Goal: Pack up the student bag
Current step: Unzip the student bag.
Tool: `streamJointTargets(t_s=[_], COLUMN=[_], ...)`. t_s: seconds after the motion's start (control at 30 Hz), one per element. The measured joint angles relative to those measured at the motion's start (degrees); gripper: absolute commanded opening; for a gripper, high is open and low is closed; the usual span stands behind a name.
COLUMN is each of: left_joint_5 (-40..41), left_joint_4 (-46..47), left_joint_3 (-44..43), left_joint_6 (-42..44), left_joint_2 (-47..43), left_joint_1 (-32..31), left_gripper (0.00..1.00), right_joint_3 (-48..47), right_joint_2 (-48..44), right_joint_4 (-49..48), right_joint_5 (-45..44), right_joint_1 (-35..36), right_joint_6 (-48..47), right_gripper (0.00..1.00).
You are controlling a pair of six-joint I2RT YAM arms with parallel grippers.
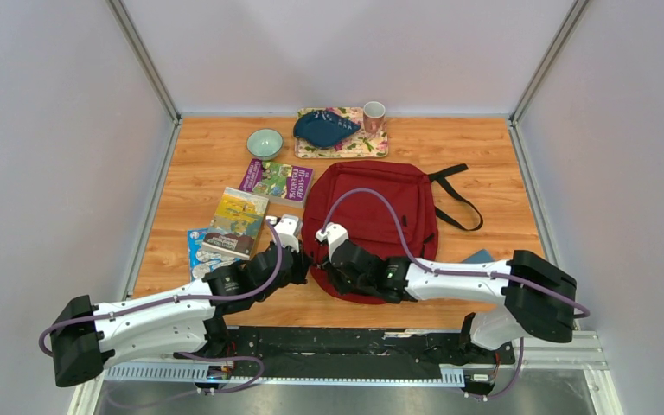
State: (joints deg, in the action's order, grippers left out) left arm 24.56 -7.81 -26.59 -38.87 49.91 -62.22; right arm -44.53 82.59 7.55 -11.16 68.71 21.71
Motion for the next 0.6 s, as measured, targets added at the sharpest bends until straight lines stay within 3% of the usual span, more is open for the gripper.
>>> streamJointTargets(t_s=[0.2, 0.6], left_joint_5=[-0.07, -7.06], left_joint_4=[0.04, 3.63], left_joint_3=[0.07, 0.04], left_joint_6=[0.13, 3.34], left_joint_2=[0.11, 5.18], left_joint_1=[0.44, 11.89], left_gripper=[0.0, 0.0], right_joint_3=[2.86, 7.69], right_joint_2=[-1.33, -5.51], right_joint_4=[-2.95, -5.99], right_joint_5=[1.14, 3.26], right_joint_1=[0.0, 1.73], right_joint_6=[0.55, 2.49], right_gripper=[0.0, 0.0])
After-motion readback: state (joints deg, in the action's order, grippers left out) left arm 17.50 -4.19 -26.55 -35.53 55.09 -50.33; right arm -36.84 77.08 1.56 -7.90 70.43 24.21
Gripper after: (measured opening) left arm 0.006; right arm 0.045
